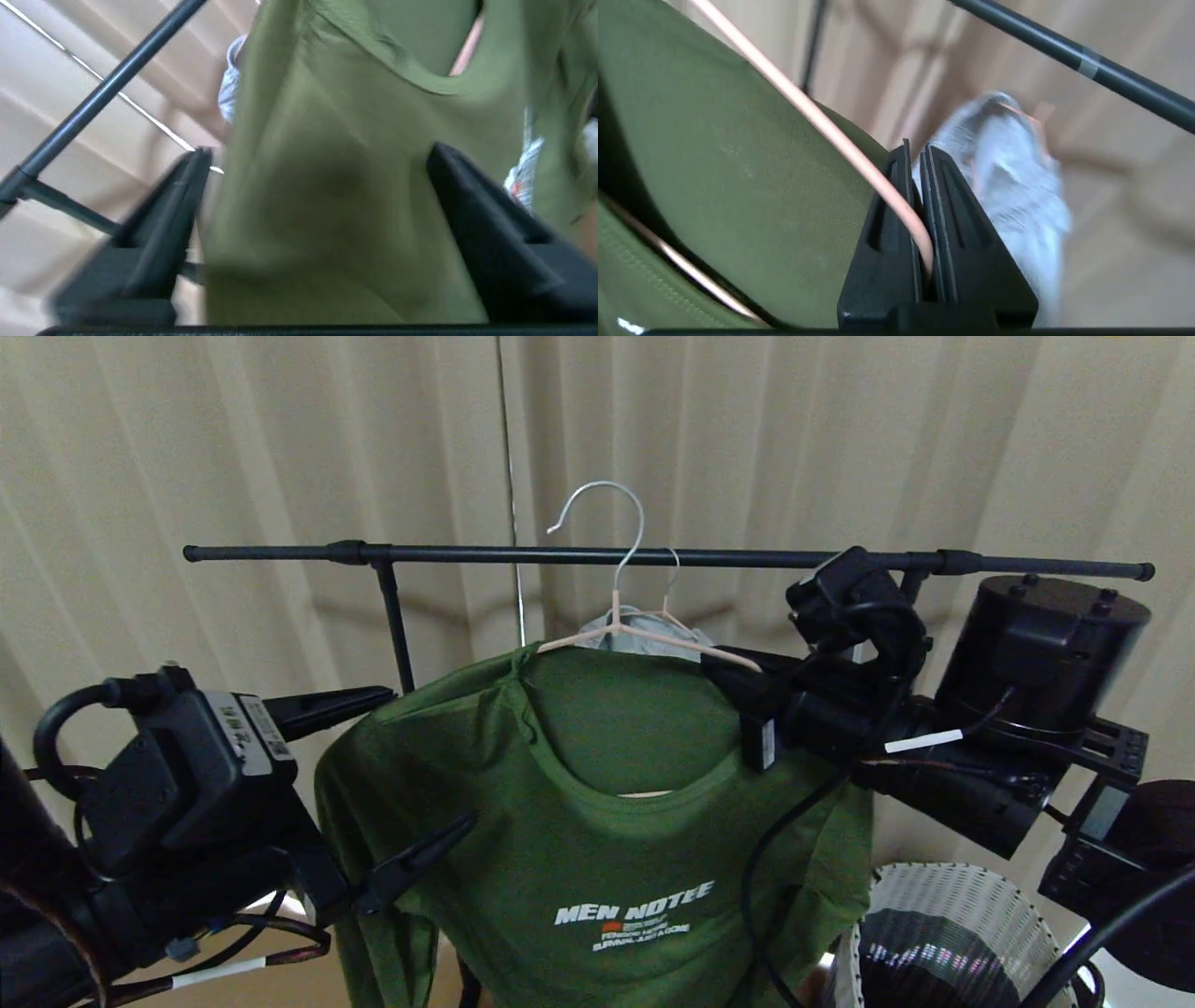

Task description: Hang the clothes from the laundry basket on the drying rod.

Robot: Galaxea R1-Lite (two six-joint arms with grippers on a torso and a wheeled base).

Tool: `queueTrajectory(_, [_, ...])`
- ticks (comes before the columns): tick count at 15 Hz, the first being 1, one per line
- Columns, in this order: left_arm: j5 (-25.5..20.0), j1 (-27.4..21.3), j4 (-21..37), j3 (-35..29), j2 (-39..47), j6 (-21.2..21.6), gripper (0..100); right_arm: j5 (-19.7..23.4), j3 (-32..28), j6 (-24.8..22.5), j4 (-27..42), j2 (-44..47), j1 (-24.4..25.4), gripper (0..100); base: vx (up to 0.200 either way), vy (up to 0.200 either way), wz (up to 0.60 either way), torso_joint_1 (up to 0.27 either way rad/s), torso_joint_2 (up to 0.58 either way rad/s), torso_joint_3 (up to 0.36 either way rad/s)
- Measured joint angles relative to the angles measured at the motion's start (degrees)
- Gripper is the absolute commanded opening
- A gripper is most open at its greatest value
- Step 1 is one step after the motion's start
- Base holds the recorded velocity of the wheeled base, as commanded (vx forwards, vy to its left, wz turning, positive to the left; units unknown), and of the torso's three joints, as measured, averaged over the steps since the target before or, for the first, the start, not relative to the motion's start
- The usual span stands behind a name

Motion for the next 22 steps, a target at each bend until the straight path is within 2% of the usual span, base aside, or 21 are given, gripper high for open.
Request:
queueTrajectory(3, [0.2, 0.2, 0.4, 0.4, -3.8, -4.9, 100, -0.8, 4.2, 4.3, -0.1, -3.5, -0.7, 0, 0.000, 0.000, 0.00, 0.000, 0.00, 0.000])
queueTrajectory(6, [0.1, 2.8, 0.6, 3.0, -7.0, -6.1, 100, -0.9, 9.6, 5.7, -0.8, -7.1, -3.2, 0, 0.000, 0.000, 0.00, 0.000, 0.00, 0.000])
queueTrajectory(9, [0.0, 3.0, 4.3, 6.5, -10.6, -6.7, 100, -0.9, 13.9, 5.7, -9.3, -8.7, -5.7, 0, 0.000, 0.000, 0.00, 0.000, 0.00, 0.000])
queueTrajectory(11, [0.1, 3.1, 5.9, 8.1, -11.7, -7.1, 100, -0.9, 15.8, 5.6, -11.2, -8.9, -6.2, 0, 0.000, 0.000, 0.00, 0.000, 0.00, 0.000])
queueTrajectory(17, [0.4, 4.4, 6.7, 10.8, -6.7, -6.8, 100, -0.5, 21.3, 4.9, -19.4, -9.1, -6.4, 0, 0.000, 0.000, 0.00, 0.000, 0.00, 0.000])
queueTrajectory(22, [0.3, 4.7, 6.2, 8.7, -0.4, -6.7, 100, -0.4, 22.1, 3.3, -20.7, -9.6, -6.3, 0, 0.000, 0.000, 0.00, 0.000, 0.00, 0.000])
